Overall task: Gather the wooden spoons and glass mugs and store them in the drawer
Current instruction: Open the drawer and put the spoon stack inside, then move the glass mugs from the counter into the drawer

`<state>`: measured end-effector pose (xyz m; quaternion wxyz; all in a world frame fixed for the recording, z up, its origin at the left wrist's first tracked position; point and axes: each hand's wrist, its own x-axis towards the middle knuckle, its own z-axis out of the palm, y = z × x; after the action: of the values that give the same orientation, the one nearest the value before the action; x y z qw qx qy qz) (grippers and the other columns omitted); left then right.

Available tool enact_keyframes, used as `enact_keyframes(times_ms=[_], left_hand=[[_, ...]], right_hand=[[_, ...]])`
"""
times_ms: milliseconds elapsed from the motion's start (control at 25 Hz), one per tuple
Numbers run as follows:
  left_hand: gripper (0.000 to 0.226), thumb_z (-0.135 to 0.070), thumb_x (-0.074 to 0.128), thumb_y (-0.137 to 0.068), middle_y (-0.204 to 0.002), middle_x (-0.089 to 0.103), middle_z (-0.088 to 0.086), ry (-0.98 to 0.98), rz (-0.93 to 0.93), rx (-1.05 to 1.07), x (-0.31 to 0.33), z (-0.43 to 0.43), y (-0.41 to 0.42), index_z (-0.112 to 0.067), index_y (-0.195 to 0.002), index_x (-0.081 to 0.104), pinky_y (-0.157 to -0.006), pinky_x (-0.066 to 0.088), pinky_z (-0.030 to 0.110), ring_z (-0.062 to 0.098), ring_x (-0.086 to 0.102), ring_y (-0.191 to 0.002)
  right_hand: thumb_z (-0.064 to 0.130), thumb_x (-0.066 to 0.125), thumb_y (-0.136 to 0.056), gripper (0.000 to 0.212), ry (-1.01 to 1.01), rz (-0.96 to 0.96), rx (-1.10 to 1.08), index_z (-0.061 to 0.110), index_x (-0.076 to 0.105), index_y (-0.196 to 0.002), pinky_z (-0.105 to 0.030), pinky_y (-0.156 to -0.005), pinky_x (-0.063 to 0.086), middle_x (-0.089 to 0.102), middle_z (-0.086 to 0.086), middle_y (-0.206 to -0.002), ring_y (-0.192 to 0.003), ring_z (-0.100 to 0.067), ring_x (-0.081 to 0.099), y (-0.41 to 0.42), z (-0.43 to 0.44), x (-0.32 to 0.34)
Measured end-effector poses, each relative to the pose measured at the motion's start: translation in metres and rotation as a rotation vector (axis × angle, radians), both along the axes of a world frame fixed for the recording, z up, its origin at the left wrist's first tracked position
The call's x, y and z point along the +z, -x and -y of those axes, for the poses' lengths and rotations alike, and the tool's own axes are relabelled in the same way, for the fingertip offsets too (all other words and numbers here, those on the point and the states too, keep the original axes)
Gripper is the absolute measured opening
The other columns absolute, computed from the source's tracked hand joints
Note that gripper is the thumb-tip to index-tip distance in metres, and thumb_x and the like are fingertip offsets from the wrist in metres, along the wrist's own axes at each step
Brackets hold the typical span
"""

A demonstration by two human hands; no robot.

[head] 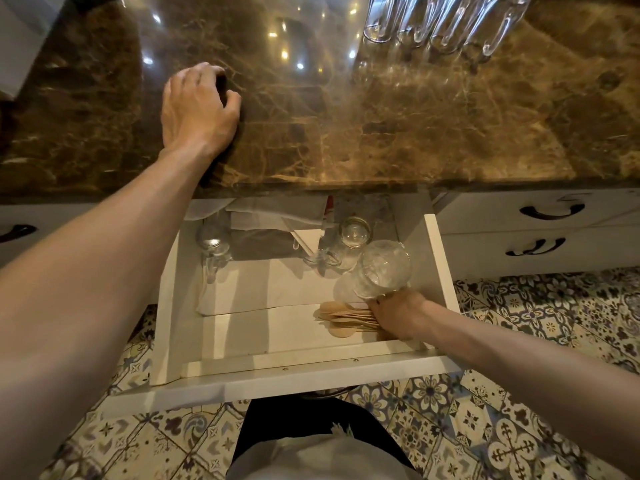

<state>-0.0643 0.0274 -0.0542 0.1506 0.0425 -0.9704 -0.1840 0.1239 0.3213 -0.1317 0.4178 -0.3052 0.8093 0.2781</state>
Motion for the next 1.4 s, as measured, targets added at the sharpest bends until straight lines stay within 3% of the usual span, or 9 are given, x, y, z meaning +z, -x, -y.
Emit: enact_keyframes(times_ms=[160,440,560,680,840,920,1040,1240,1400], left_hand=[[0.047,-0.04,0.038,-0.09,-0.134,0.052,0.009,-0.002,0.015,0.006,0.003,-0.001,-0.001,-0.016,-0.128,0.05,-0.111,0.028,0.041,0.027,0.042,-0.127],[0.047,-0.039,0.04,-0.09,-0.135,0.051,0.01,-0.008,0.015,-0.01,0.006,-0.002,-0.001,-0.015,-0.13,0.048,-0.111,0.027,0.043,0.028,0.041,-0.128],[0.047,-0.039,0.04,-0.091,-0.134,0.052,0.011,0.003,0.022,-0.014,0.003,-0.002,0.0,-0.015,-0.13,0.048,-0.111,0.028,0.045,0.028,0.042,-0.128],[0.046,-0.039,0.041,-0.092,-0.135,0.051,0.011,0.01,0.022,-0.014,0.002,-0.002,0.001,-0.016,-0.131,0.046,-0.11,0.028,0.046,0.028,0.041,-0.129],[0.046,-0.035,0.043,-0.093,-0.14,0.047,0.012,0.003,0.038,-0.01,0.004,-0.002,0.0,-0.014,-0.134,0.045,-0.111,0.025,0.045,0.028,0.039,-0.131],[0.046,-0.033,0.043,-0.093,-0.141,0.046,0.013,0.002,0.053,-0.013,0.006,-0.003,0.0,-0.012,-0.135,0.045,-0.112,0.024,0.044,0.029,0.038,-0.132],[0.045,-0.03,0.045,-0.093,-0.142,0.046,0.014,-0.008,0.067,0.001,0.009,-0.004,0.002,-0.011,-0.134,0.046,-0.113,0.024,0.044,0.029,0.038,-0.133],[0.033,-0.018,0.054,-0.09,-0.131,0.055,0.012,-0.255,0.029,-0.055,0.026,-0.023,0.017,-0.013,-0.122,0.059,-0.105,0.033,0.037,0.027,0.046,-0.123],[0.03,-0.026,0.055,-0.092,-0.116,0.065,0.001,-0.582,0.075,-0.246,0.053,-0.083,0.052,-0.019,-0.12,0.061,-0.09,0.048,0.031,0.013,0.059,-0.1]], right_hand=[[0.068,0.027,-0.088,0.079,0.047,0.102,-0.152,0.012,0.025,-0.143,-0.044,-0.099,0.044,0.047,-0.013,-0.14,-0.122,-0.032,0.05,0.007,-0.011,0.005],[0.05,0.037,-0.094,0.059,0.087,0.143,-0.258,0.011,0.035,-0.137,-0.041,-0.089,0.049,0.056,-0.011,-0.127,-0.109,-0.03,0.057,0.004,-0.014,0.049],[0.049,0.045,-0.091,0.045,0.181,0.286,-0.417,0.018,0.054,-0.123,-0.037,-0.088,0.05,0.063,-0.002,-0.118,-0.1,-0.02,0.061,0.017,-0.025,0.092],[0.056,0.047,-0.087,0.043,0.364,0.321,-0.565,0.026,0.06,-0.116,-0.024,-0.08,0.048,0.065,0.009,-0.112,-0.096,-0.006,0.06,0.049,-0.043,0.146],[0.042,0.057,-0.087,0.028,1.031,0.012,-1.029,0.02,0.067,-0.101,-0.016,-0.059,0.051,0.071,0.008,-0.083,-0.068,-0.002,0.062,0.109,-0.056,0.183],[0.034,0.059,-0.088,0.023,1.328,-0.216,-1.24,0.016,0.065,-0.102,-0.018,-0.054,0.05,0.07,0.004,-0.081,-0.062,-0.007,0.059,0.144,-0.051,0.182],[0.027,0.059,-0.09,0.026,1.585,-0.401,-1.445,0.012,0.057,-0.112,-0.021,-0.047,0.046,0.065,-0.003,-0.085,-0.051,-0.007,0.055,0.199,-0.032,0.176],[0.026,0.054,-0.093,0.041,1.566,-0.534,-1.587,0.009,0.04,-0.128,-0.026,-0.044,0.047,0.06,-0.004,-0.08,-0.055,-0.014,0.053,0.263,-0.004,0.153],[0.026,0.053,-0.093,0.027,1.514,-0.684,-1.639,0.012,0.047,-0.115,-0.029,-0.052,0.051,0.064,-0.008,-0.091,-0.063,-0.017,0.056,0.291,0.003,0.137]])
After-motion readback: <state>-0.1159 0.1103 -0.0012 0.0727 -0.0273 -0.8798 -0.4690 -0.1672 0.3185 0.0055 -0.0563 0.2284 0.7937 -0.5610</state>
